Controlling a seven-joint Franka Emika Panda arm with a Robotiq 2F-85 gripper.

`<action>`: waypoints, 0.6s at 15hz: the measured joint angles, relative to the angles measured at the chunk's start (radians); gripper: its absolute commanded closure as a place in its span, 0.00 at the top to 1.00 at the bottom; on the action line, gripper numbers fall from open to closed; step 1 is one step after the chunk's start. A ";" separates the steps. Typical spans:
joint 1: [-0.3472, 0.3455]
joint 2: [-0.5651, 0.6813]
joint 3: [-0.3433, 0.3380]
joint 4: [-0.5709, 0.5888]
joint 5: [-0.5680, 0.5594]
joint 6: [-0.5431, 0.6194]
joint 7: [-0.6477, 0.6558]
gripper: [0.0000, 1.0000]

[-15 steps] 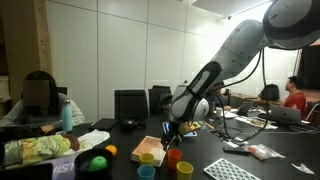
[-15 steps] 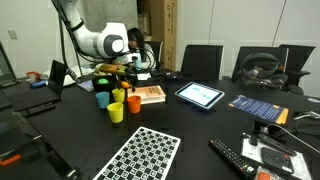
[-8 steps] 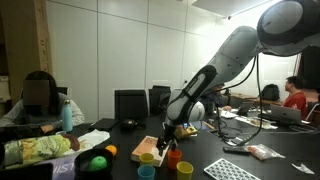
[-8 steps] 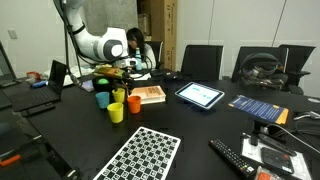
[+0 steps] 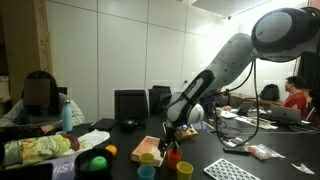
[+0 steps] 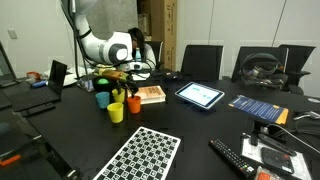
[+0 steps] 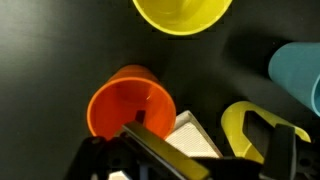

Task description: Stack the cups together

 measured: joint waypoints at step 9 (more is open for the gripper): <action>-0.019 0.040 0.010 0.026 0.015 -0.006 -0.004 0.34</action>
